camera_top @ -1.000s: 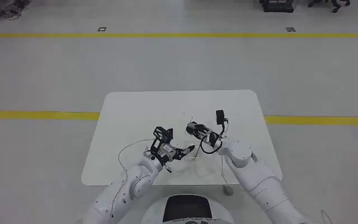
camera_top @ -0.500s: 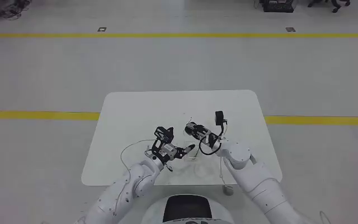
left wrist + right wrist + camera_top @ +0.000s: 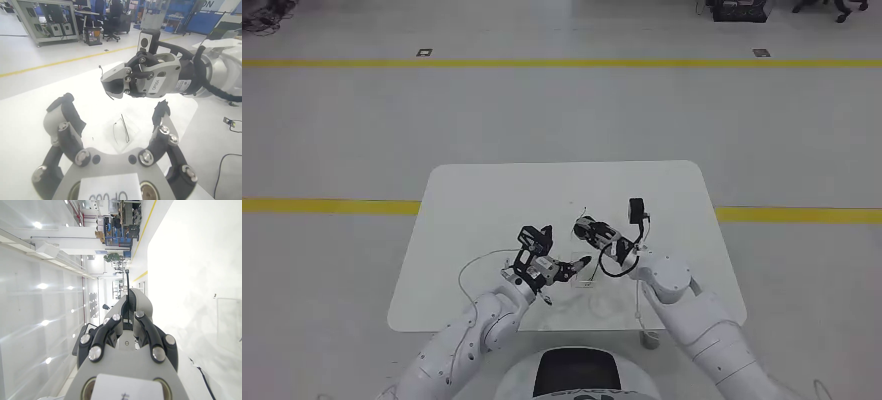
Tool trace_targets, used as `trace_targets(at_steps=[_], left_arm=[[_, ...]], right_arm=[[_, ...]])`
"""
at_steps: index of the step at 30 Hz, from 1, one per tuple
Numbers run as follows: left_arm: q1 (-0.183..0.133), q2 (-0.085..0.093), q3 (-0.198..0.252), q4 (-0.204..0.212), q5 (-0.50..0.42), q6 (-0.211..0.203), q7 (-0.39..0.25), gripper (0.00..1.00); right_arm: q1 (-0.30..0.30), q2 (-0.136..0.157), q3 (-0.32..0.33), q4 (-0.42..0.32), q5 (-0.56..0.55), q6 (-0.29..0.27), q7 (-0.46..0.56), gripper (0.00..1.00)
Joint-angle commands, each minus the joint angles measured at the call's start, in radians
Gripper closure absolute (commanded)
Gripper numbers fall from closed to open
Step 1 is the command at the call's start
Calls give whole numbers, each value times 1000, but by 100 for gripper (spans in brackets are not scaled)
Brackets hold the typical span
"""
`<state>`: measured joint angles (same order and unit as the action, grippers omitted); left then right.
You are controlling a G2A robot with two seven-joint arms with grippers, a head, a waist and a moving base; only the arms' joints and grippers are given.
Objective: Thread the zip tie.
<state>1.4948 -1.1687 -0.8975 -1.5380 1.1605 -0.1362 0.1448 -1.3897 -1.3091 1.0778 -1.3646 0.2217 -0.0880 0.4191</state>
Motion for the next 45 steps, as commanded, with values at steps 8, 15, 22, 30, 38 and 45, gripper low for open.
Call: trace_targets(at_steps=[8, 15, 22, 30, 38, 45], left_arm=[[5, 2, -6, -4, 16, 10, 12, 55], [5, 3, -7, -5, 19, 10, 14, 60], [6, 3, -9, -4, 16, 19, -1, 70], [11, 5, -17, -14, 23, 31, -8, 84], [11, 6, -14, -15, 26, 21, -12, 82], [6, 5, -9, -10, 25, 11, -13, 83]], right_arm=[[-15, 7, 16, -21, -19, -15, 20, 100], [-16, 7, 9, -24, -31, -17, 29, 100], [-15, 8, 6, -23, -41, -14, 32, 100], [-11, 9, 2, -25, -64, 6, 38, 100], [-8, 9, -2, -20, -60, 0, 46, 100], [-7, 9, -5, -18, -59, -7, 52, 100]])
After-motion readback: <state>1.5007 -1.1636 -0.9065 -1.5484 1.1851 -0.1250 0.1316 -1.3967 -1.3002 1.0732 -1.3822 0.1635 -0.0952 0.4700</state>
